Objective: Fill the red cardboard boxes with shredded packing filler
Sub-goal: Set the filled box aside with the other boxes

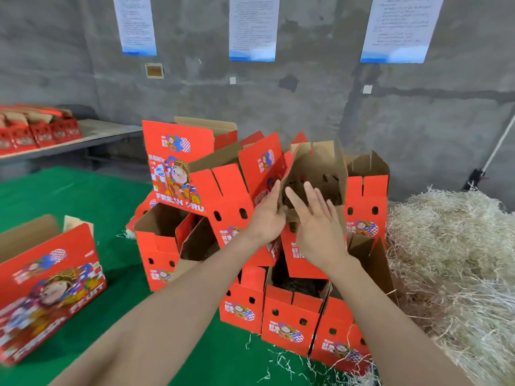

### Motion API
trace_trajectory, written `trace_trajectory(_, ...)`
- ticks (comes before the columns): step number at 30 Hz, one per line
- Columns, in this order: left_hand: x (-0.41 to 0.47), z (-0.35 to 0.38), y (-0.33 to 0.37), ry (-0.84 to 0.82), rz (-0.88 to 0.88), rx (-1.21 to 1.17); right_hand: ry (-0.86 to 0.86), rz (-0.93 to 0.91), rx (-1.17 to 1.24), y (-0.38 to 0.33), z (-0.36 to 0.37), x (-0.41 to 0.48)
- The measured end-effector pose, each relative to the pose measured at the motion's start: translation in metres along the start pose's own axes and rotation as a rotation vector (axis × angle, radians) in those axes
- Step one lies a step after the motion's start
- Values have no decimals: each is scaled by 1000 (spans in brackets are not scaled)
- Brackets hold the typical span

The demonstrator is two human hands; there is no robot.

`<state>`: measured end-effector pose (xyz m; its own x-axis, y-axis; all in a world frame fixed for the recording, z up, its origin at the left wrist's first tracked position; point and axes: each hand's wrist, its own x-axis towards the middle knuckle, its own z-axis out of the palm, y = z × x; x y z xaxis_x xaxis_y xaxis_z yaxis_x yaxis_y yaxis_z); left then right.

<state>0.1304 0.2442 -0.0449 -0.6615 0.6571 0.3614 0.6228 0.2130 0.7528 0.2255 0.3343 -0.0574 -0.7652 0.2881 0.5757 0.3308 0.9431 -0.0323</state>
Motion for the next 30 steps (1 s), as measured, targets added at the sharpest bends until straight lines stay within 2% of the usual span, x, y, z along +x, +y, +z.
trace_trajectory(3, -7, -12, -5, -42, 10, -45, -377, 103, -85, -16, -12, 11)
trace_trajectory(4, -11, -18, -9, -38, 33, -76, -421, 127, -113, -23, -19, 16)
trace_trajectory(5, -15, -27, -15, -16, 47, -118, -412, 126, -128, -33, -28, 21)
trace_trajectory(7, -24, -53, -31, 62, 56, -177, -286, 72, -106, -60, -45, 32)
trace_trajectory(10, -44, -112, -73, 232, 43, -194, -47, -104, 77, -129, -50, 54)
trace_trajectory(12, -60, -158, -109, 369, 1, -165, 31, -229, 169, -186, -35, 66)
trace_trajectory(16, -97, -252, -195, 637, -180, -140, -30, -454, 266, -299, 25, 79)
trace_trajectory(20, -135, -344, -285, 894, -487, -77, -271, -581, 330, -388, 79, 78)
trace_trajectory(22, -152, -382, -328, 831, -643, 156, -405, -610, 350, -415, 97, 76)
trace_trajectory(23, -159, -397, -345, 721, -715, 263, -462, -597, 377, -423, 104, 75)
trace_trajectory(26, -172, -411, -386, 190, -874, 499, -594, -460, 492, -425, 122, 69)
trace_trajectory(27, -175, -410, -392, 15, -865, 583, -636, -405, 506, -421, 128, 66)
trace_trajectory(28, -178, -407, -394, -80, -826, 667, -679, -343, 514, -415, 134, 64)
trace_trajectory(30, -182, -400, -388, -101, -741, 804, -753, -170, 548, -398, 146, 60)
